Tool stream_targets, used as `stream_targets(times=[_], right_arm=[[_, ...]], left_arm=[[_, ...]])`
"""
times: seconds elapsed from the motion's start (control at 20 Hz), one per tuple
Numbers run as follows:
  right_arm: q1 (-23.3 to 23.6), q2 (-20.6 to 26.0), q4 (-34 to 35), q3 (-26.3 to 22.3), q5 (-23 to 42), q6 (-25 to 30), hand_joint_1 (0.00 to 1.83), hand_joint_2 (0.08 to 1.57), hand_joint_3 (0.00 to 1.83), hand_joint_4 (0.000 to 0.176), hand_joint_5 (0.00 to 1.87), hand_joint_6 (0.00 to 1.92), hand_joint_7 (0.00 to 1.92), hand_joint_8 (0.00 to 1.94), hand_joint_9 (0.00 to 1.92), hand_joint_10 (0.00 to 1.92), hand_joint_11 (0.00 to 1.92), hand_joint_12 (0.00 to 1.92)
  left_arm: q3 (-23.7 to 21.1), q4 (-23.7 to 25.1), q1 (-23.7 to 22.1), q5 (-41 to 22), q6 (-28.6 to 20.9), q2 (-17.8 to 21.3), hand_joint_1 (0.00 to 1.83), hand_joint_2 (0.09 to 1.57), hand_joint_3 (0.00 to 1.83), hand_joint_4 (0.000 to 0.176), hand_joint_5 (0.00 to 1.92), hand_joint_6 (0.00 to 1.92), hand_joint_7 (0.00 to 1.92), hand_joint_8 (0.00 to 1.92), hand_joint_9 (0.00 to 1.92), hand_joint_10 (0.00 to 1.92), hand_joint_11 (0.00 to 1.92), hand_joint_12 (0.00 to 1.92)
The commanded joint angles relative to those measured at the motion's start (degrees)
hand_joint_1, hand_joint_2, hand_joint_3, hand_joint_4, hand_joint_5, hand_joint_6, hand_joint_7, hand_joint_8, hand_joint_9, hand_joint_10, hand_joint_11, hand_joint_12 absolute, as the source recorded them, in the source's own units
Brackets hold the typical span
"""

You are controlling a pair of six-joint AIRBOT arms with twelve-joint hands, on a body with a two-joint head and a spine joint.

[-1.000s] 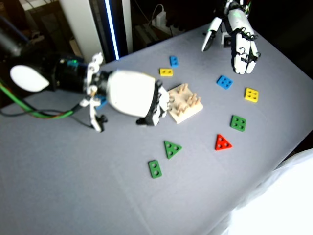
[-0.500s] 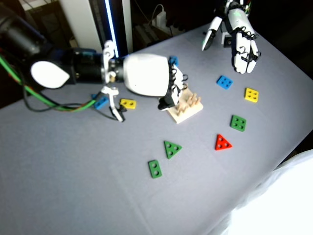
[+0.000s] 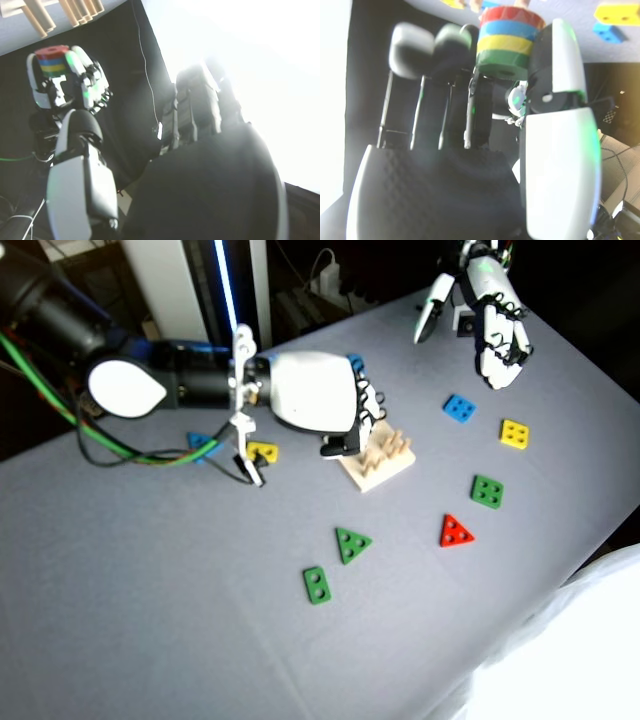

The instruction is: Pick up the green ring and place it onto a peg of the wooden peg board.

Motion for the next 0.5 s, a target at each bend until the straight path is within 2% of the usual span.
stream_targets(times=[0.0,0.05,0.1,0.15,0.2,0.3,0.4,0.45], right_arm=[[0.9,-0.4,1.1,0.1,5.1,0.5,1.23,1.13,0.0,0.0,0.98,0.92,0.96,1.13,1.08,1.1,1.06,1.43],[0.9,-0.5,0.8,0.1,4.8,0.7,1.23,1.12,0.0,0.0,0.98,0.91,0.97,1.13,1.08,1.06,1.04,1.41],[0.9,-0.7,0.6,0.2,4.5,0.8,1.25,1.12,0.0,0.0,1.02,0.79,0.97,1.19,1.09,1.12,1.07,1.45],[0.9,-1.0,0.5,0.3,4.3,0.8,1.26,1.12,0.0,0.0,1.02,0.74,0.95,1.28,1.04,1.29,1.05,1.55],[0.9,-1.5,0.2,0.6,4.1,1.0,1.26,1.15,0.0,0.0,0.98,0.75,0.9,1.4,1.01,1.55,1.06,1.72],[0.9,-1.8,0.1,0.7,3.9,1.2,1.26,1.14,0.0,0.0,1.01,0.72,0.92,1.36,1.01,1.58,1.07,1.73],[0.9,-1.9,-0.1,0.7,3.8,1.5,1.25,1.16,0.0,0.0,0.97,0.78,0.86,1.46,0.98,1.72,1.07,1.87],[0.9,-2.0,-0.2,0.7,3.8,1.5,1.25,1.16,0.0,0.0,0.97,0.78,0.86,1.46,0.98,1.72,1.07,1.87]], left_arm=[[-0.4,0.7,-0.6,-7.3,-0.5,0.1,0.6,1.09,0.0,0.0,0.25,0.0,0.3,0.0,0.35,0.0,0.0,0.92],[-0.4,0.7,-0.6,-7.4,-0.5,0.1,0.59,1.09,0.0,0.0,0.25,0.0,0.3,0.0,0.36,0.0,0.0,0.96],[-0.4,0.7,-0.6,-7.4,-0.5,0.1,0.58,1.09,0.0,0.0,0.26,0.0,0.3,0.0,0.36,0.0,0.0,0.96],[-0.4,0.7,-0.6,-7.4,-0.5,0.1,0.57,1.09,0.0,0.0,0.26,0.0,0.3,0.0,0.35,0.0,0.0,0.96],[-0.4,0.7,-0.6,-7.5,-0.5,0.1,0.59,1.09,0.0,0.0,0.26,0.0,0.3,0.0,0.35,0.0,0.0,0.95],[-0.5,0.7,-0.6,-7.8,-0.5,0.1,0.6,1.09,0.0,0.0,0.26,0.0,0.3,0.0,0.35,0.0,0.0,0.95],[-0.5,0.7,-0.6,-7.9,-0.5,0.1,0.62,1.08,0.0,0.0,0.26,0.0,0.3,0.0,0.36,0.0,0.0,0.99],[-0.5,0.7,-0.6,-7.9,-0.5,0.1,0.62,1.08,0.0,0.0,0.26,0.0,0.3,0.0,0.36,0.0,0.0,0.99]])
